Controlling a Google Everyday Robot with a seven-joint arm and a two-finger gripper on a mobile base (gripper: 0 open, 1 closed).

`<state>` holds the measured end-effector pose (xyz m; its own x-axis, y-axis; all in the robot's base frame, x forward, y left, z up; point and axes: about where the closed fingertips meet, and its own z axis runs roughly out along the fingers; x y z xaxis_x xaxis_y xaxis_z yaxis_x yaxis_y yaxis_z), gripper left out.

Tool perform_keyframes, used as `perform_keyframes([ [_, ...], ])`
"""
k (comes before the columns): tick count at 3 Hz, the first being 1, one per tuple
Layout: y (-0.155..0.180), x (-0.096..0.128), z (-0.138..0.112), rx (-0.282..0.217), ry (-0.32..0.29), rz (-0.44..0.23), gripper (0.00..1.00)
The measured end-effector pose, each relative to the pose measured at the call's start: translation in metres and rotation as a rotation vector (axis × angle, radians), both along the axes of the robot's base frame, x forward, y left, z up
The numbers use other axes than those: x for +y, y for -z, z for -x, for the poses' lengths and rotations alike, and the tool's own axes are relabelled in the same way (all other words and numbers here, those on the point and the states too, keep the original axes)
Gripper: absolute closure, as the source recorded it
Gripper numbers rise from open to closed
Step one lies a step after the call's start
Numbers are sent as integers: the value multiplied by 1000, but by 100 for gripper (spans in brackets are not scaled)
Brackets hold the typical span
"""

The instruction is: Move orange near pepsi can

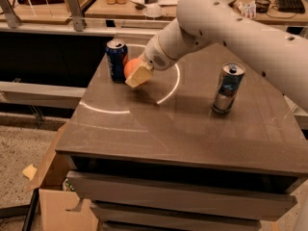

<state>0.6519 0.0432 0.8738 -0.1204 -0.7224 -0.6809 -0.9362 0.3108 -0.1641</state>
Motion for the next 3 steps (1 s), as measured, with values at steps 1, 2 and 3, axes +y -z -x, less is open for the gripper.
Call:
perform_keyframes([
  [1, 19, 4, -5, 13, 6, 13, 51],
  [2, 31, 2, -9, 21, 15, 22, 27],
  [3, 30, 2, -9, 21, 15, 22, 5],
])
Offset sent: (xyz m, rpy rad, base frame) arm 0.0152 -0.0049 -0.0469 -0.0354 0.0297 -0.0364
